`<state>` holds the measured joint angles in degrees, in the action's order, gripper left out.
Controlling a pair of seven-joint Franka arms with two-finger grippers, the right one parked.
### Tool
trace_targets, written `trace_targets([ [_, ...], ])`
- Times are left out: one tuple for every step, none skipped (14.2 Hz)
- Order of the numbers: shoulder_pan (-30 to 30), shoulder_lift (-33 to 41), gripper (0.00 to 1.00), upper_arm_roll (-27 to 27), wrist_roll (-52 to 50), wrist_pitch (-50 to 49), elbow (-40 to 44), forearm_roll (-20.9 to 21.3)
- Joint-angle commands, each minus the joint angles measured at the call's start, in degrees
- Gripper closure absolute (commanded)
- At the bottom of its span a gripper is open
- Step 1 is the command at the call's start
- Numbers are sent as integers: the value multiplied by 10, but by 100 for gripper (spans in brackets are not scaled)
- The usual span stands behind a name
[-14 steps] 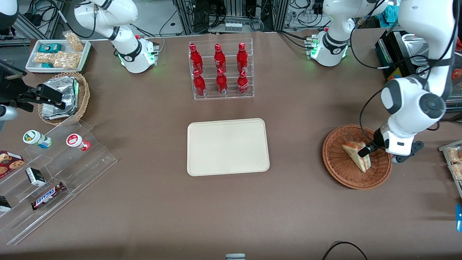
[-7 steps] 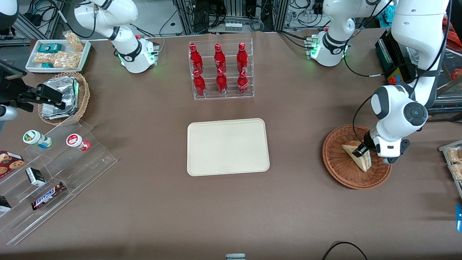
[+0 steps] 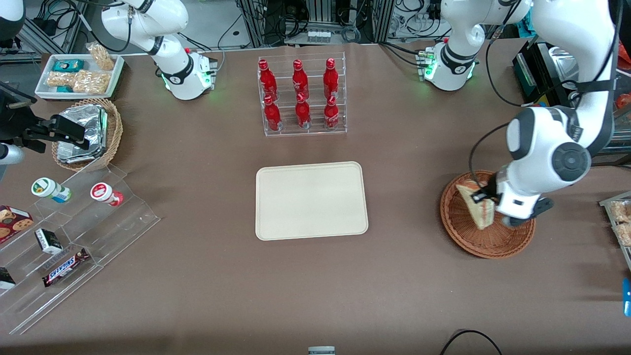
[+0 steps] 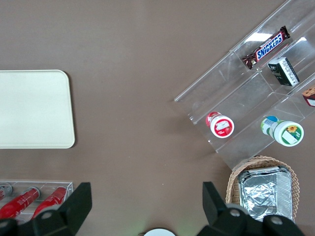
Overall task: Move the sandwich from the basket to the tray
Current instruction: 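Lift the sandwich and carry it over the cream tray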
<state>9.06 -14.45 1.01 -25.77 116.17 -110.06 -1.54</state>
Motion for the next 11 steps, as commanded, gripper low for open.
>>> trace_targets([
  [71,-31,98,5,33,-13,39,-3],
  [100,-48,99,5,12,-12,57,-4],
  [129,-70,100,5,-14,-13,83,-3],
  [156,-89,100,5,-43,-13,105,-3],
  [182,-108,100,5,-69,-12,129,-4],
  [206,-129,100,5,-98,-11,154,-5],
  [230,-154,100,5,-131,-10,182,-5],
  [255,-180,100,5,-165,-10,210,-5],
  [283,-207,100,5,-200,-10,240,-5],
  [306,-227,100,5,-226,-9,266,-5],
  [321,-244,100,5,-247,-9,290,-5],
])
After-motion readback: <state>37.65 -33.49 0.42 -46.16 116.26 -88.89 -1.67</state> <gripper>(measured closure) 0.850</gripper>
